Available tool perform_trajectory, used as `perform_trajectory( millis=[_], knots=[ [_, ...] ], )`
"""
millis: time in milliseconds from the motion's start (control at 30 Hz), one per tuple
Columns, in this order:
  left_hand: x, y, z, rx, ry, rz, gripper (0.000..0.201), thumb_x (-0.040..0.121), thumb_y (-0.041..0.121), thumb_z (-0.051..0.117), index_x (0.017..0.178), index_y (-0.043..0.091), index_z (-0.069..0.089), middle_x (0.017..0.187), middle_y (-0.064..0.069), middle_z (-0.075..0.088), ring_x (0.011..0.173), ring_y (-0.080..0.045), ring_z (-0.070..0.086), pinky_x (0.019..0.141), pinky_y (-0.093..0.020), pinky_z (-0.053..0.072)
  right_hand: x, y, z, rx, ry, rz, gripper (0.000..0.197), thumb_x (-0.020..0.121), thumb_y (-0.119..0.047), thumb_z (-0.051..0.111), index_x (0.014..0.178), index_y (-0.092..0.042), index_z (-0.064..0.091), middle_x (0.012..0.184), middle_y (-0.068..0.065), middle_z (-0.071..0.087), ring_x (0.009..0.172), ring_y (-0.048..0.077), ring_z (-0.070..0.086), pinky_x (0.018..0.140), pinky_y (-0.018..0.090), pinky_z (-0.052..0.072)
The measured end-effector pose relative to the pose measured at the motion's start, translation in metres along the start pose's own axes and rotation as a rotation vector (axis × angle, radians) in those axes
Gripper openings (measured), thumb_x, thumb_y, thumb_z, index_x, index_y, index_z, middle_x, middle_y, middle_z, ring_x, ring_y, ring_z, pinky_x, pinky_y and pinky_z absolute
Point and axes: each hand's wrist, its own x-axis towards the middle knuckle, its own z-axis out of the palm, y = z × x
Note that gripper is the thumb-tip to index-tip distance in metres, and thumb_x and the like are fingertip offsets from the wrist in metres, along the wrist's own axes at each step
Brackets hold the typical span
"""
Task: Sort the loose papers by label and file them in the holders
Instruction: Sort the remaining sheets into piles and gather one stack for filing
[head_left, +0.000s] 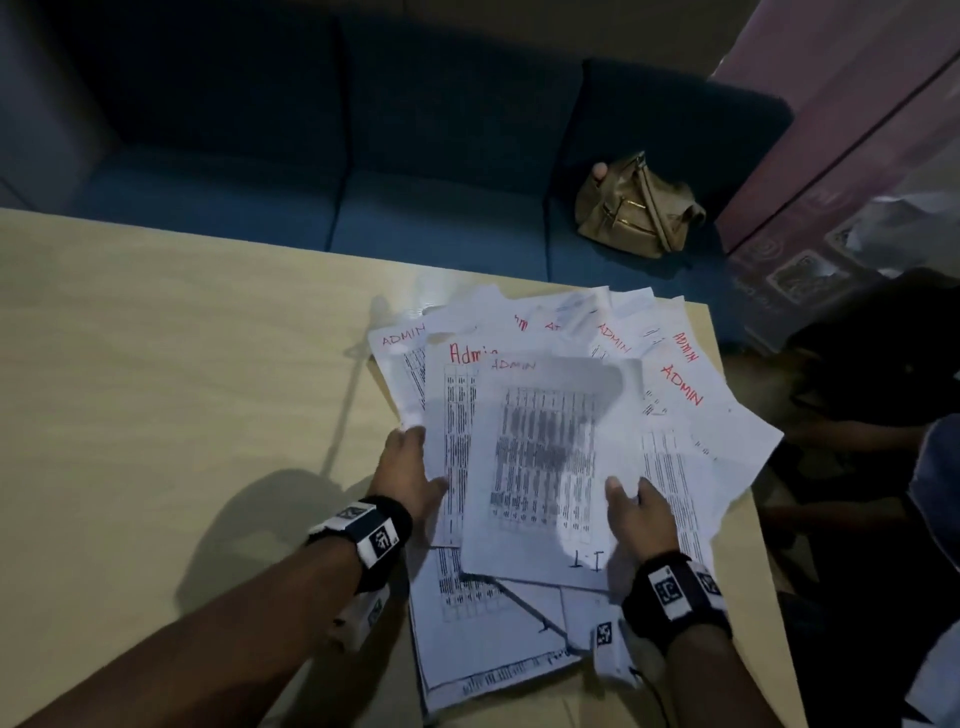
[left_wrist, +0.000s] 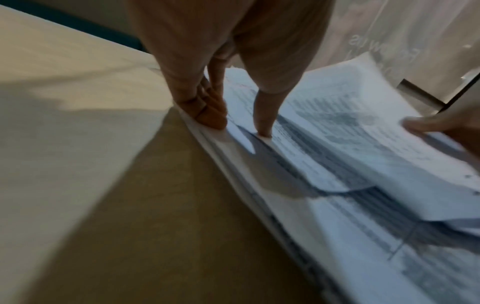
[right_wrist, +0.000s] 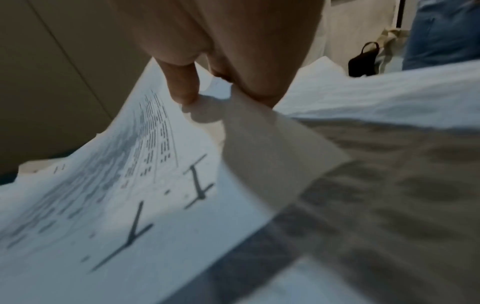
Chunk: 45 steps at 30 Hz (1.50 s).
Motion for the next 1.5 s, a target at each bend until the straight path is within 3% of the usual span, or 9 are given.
perform_trajectory(
  millis=[133,300,467,633,833,1067,1200,1367,1500],
  knots=[
    [0.004,-0.007,-0.001,-0.018,-0.069,0.049,0.029,0.070,0.011,0.072,0.098,0.014,0.063,0.088,-0.001,0.054,0.085,-0.029,0.060,0.061,-0.013,0.037,0.010,-0.022,0.037,-0.017,-0.050,-0.016,0.048,0.092,-0.024,0.060,0.134,-0.010,0.042,0.116,0.006,0.057,0.109,0.027,0.056,0.088,0.033,0.045],
    [0.001,-0.009,-0.016,-0.394,0.036,-0.101,0.018,0.095,0.029,0.052,0.105,0.016,0.060,0.110,-0.009,0.065,0.097,-0.030,0.061,0.087,-0.034,0.048,-0.028,-0.039,0.059,0.421,-0.181,-0.037,0.053,0.089,-0.004,0.059,0.135,-0.023,0.040,0.116,0.001,0.060,0.105,0.016,0.058,0.083,0.027,0.050],
    [-0.003,-0.011,-0.035,-0.447,0.011,-0.135,0.023,0.086,0.033,0.069,0.100,0.014,0.064,0.094,-0.004,0.069,0.089,-0.027,0.064,0.070,-0.028,0.045,-0.041,-0.021,0.051,0.413,-0.330,-0.086,0.076,0.073,-0.024,0.071,0.139,-0.027,0.033,0.116,0.003,0.061,0.106,0.019,0.059,0.090,0.028,0.053],
    [-0.001,-0.028,-0.056,-0.250,0.107,-0.156,0.031,0.095,0.026,0.056,0.121,0.011,0.061,0.105,-0.013,0.069,0.084,-0.027,0.058,0.068,-0.027,0.040,-0.001,0.024,-0.009,-0.253,0.362,0.042,0.063,0.081,-0.035,0.072,0.135,-0.017,0.045,0.133,0.016,0.050,0.121,0.038,0.047,0.097,0.048,0.043],
    [0.005,-0.057,-0.079,-0.196,0.171,-0.250,0.031,0.099,0.017,0.048,0.125,0.005,0.056,0.114,-0.017,0.062,0.085,-0.028,0.050,0.072,-0.031,0.037,0.011,0.057,-0.037,-0.396,0.329,0.218,0.095,0.069,-0.042,0.082,0.142,-0.011,0.029,0.141,0.022,0.034,0.127,0.044,0.039,0.102,0.056,0.035],
    [0.009,-0.074,-0.092,-0.134,0.151,-0.226,0.025,0.100,0.018,0.046,0.119,0.004,0.055,0.106,-0.019,0.062,0.085,-0.029,0.051,0.073,-0.030,0.036,0.009,0.046,-0.056,-0.344,0.373,0.056,0.040,0.080,-0.007,0.071,0.117,-0.008,0.057,0.108,0.019,0.060,0.099,0.040,0.059,0.085,0.041,0.048],
    [0.010,-0.080,-0.097,-0.140,0.152,-0.213,0.025,0.100,0.015,0.043,0.121,0.005,0.055,0.101,-0.016,0.061,0.085,-0.029,0.052,0.072,-0.030,0.037,0.015,0.020,-0.069,-0.324,0.198,-0.073,0.005,0.086,-0.019,0.066,0.088,-0.023,0.062,0.082,0.016,0.066,0.079,0.033,0.059,0.076,0.037,0.048],
    [0.003,-0.088,-0.106,-0.215,0.234,-0.274,0.024,0.101,0.013,0.041,0.120,0.008,0.054,0.100,-0.011,0.057,0.085,-0.026,0.050,0.075,-0.030,0.037,0.030,-0.053,-0.051,-0.317,0.069,-0.296,0.016,0.090,-0.021,0.063,0.077,-0.014,0.056,0.069,0.006,0.059,0.075,0.032,0.056,0.061,0.031,0.038],
    [0.001,-0.094,-0.108,-0.224,0.292,-0.325,0.023,0.101,0.014,0.042,0.118,0.007,0.055,0.101,-0.013,0.059,0.085,-0.026,0.050,0.076,-0.030,0.035,0.059,-0.109,0.028,-0.390,-0.018,-0.342,0.017,0.093,-0.021,0.056,0.099,-0.006,0.061,0.086,0.011,0.059,0.085,0.028,0.056,0.065,0.027,0.036]
  ],
)
